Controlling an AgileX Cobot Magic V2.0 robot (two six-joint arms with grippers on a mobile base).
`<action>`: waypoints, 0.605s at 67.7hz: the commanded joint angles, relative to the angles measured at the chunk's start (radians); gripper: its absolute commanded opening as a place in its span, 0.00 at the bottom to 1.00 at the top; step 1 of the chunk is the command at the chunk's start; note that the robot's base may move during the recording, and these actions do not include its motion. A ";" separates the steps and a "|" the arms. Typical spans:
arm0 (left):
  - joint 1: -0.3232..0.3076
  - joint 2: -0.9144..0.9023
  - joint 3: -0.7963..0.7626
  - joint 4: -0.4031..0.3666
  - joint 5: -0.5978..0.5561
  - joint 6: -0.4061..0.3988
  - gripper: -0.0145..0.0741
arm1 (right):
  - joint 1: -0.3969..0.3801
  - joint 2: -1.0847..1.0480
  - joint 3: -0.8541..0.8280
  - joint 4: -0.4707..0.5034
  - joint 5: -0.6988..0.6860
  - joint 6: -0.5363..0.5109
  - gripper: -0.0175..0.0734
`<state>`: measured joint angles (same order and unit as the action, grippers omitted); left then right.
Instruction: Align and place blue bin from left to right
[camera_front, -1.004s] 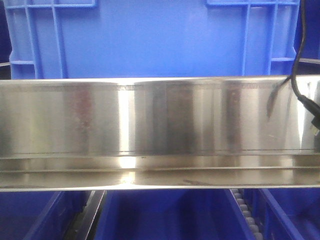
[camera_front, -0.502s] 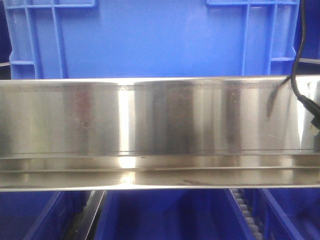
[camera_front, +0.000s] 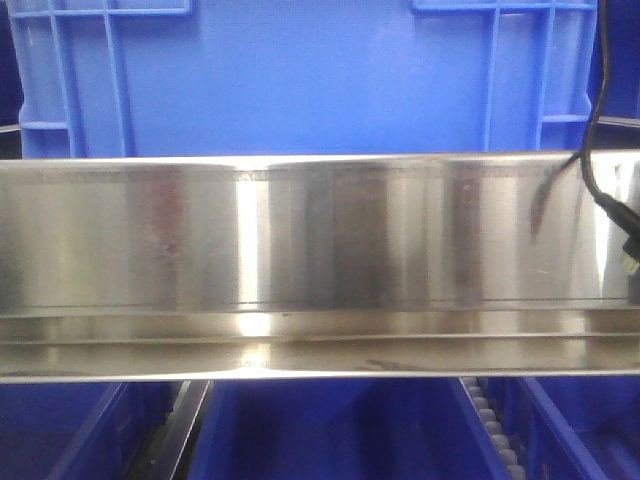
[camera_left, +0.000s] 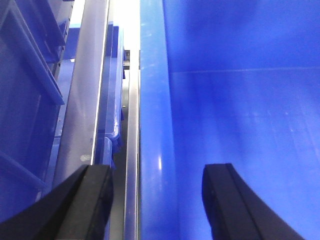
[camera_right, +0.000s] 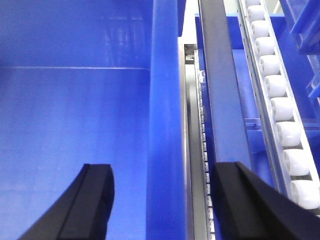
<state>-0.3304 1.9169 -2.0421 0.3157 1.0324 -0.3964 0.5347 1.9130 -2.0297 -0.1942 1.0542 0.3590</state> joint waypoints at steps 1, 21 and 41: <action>-0.007 -0.005 -0.011 -0.002 -0.001 -0.008 0.52 | -0.005 -0.003 -0.007 -0.012 -0.013 -0.001 0.54; -0.007 -0.005 -0.011 -0.019 0.009 -0.008 0.30 | -0.005 -0.003 -0.007 -0.012 -0.013 -0.001 0.34; -0.007 -0.005 -0.011 -0.025 -0.014 -0.008 0.04 | -0.005 -0.003 -0.007 -0.012 -0.014 -0.001 0.12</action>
<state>-0.3304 1.9169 -2.0457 0.2952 1.0411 -0.3969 0.5340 1.9130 -2.0297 -0.1955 1.0503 0.3610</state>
